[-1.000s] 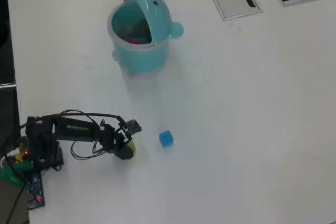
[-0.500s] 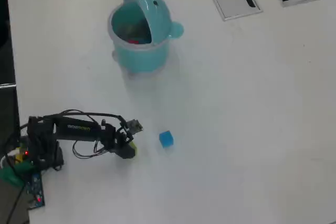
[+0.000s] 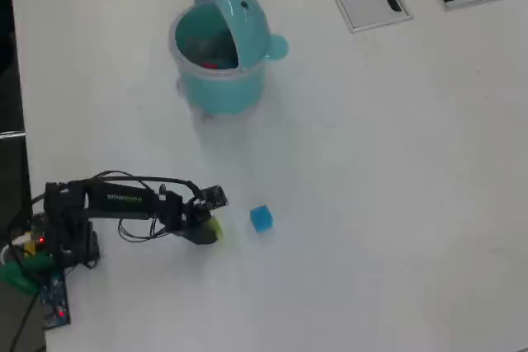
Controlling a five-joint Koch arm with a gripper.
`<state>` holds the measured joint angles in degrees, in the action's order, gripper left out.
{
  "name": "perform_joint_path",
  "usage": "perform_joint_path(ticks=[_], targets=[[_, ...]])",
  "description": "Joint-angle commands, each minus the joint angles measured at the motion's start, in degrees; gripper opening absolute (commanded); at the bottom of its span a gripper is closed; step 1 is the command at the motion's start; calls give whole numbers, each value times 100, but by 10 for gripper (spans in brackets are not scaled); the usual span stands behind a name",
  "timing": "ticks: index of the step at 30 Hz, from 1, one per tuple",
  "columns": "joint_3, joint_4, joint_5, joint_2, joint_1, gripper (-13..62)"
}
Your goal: Grasp RGB lego blocks and put them in the bin one by one.
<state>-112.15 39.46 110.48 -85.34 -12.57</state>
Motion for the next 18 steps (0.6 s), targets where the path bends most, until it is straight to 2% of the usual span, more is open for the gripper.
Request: perform_joint_path(ticks=[1,10,18], targets=[[589,-202,-141,-62,62,102],[914,-993,-844,-220,264,105],[1160,-1591,-1828,-765,932,115]])
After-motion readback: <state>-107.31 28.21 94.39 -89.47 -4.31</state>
